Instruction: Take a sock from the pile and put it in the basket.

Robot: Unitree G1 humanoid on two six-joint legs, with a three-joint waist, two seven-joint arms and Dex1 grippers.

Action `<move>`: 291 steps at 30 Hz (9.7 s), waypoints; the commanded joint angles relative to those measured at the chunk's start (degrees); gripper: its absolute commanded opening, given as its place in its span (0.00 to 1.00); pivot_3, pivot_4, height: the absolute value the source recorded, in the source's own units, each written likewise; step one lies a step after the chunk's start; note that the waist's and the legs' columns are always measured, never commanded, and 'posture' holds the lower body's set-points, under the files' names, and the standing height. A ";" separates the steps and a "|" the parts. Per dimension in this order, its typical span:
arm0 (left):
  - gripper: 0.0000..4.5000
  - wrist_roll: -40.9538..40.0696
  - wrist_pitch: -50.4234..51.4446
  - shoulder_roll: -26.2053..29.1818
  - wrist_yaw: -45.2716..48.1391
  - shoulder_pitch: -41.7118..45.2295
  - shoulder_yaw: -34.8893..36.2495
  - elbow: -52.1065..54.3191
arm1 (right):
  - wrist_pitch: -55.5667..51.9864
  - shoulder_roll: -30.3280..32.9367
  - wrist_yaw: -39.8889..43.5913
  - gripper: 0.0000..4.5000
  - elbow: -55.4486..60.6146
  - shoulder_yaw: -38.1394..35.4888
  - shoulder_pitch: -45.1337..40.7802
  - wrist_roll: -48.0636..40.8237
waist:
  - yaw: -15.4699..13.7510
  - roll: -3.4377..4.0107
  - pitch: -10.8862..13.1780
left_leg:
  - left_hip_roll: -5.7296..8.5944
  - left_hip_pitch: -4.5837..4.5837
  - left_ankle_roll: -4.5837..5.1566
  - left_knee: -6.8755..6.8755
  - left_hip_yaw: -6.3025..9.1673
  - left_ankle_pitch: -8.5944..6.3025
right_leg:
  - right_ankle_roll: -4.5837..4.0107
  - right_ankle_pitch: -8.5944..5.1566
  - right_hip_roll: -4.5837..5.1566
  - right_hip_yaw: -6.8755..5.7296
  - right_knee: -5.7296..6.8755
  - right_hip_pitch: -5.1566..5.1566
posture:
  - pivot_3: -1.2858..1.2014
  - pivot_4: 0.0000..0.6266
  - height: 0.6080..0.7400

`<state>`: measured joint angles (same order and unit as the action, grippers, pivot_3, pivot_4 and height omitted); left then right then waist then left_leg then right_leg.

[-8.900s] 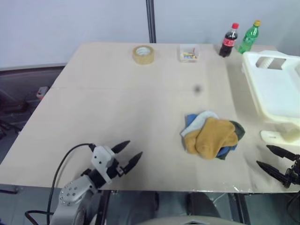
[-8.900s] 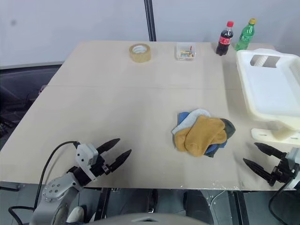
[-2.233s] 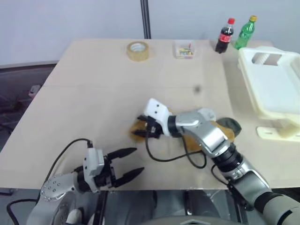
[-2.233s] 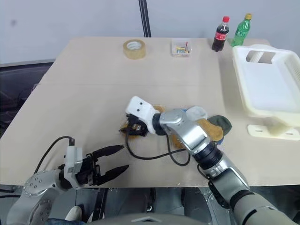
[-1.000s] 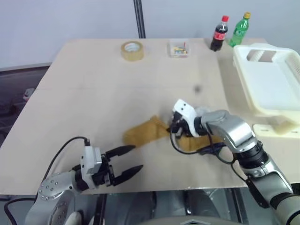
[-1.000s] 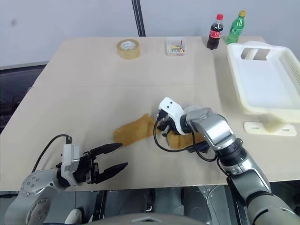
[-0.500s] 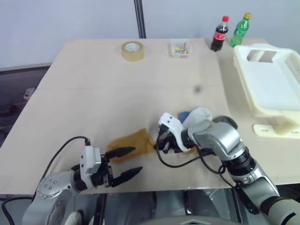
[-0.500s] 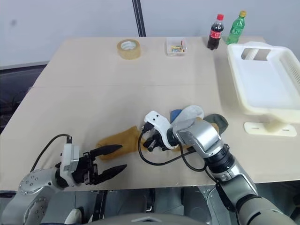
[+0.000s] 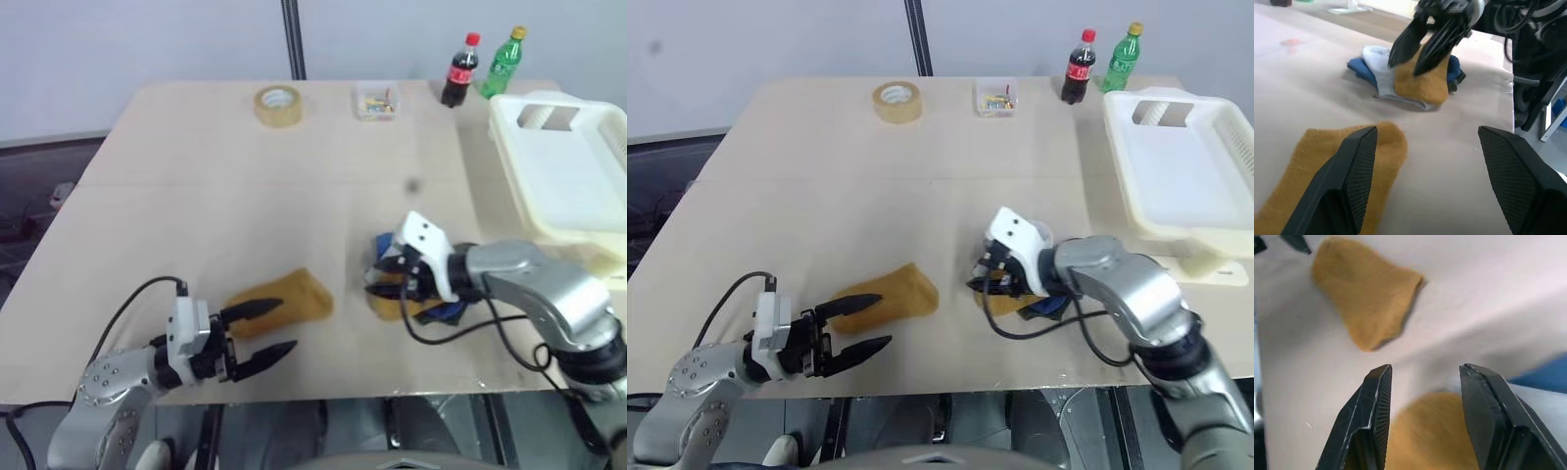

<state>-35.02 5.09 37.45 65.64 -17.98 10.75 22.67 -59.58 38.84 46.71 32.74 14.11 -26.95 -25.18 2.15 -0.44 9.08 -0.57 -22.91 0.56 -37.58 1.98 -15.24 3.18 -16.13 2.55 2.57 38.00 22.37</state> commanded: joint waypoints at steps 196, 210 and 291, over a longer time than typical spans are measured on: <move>0.00 7.61 5.56 -15.95 -28.44 -26.24 8.02 13.57 | -5.40 -16.03 -8.25 0.64 -8.42 10.87 -7.19 0.92 | 0.31 -0.28 0.30 | 0.00 -0.07 -0.20 0.13 0.07 0.14 | -0.08 -0.02 0.00 -0.04 0.05 0.16 | 0.52 0.24 1.00; 0.00 13.60 6.00 -11.94 -27.95 -7.09 0.58 -1.32 | -0.52 -18.61 -13.51 0.97 -9.78 7.86 -8.52 3.74 | 0.05 -0.22 0.27 | -0.01 0.04 -0.20 0.10 0.05 0.15 | -0.07 -0.01 -0.04 0.01 0.18 0.09 | 0.52 0.24 1.00; 0.85 -26.12 62.60 -5.75 -31.52 20.27 4.48 -18.27 | 35.77 -25.84 -9.02 1.00 -36.38 18.86 -4.48 32.73 | -0.12 -0.04 0.05 | 0.16 1.02 -0.23 -0.47 0.33 0.19 | -0.05 -0.04 0.05 -0.15 0.82 -0.80 | 0.52 0.24 1.00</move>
<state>-60.78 62.39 31.70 35.12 3.33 19.23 6.21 -22.48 12.67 37.62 -2.41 32.22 -32.51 6.09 2.02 -0.48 9.13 -0.41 -21.88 0.33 -38.05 2.31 -15.05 3.12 -16.17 2.60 2.43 38.82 21.57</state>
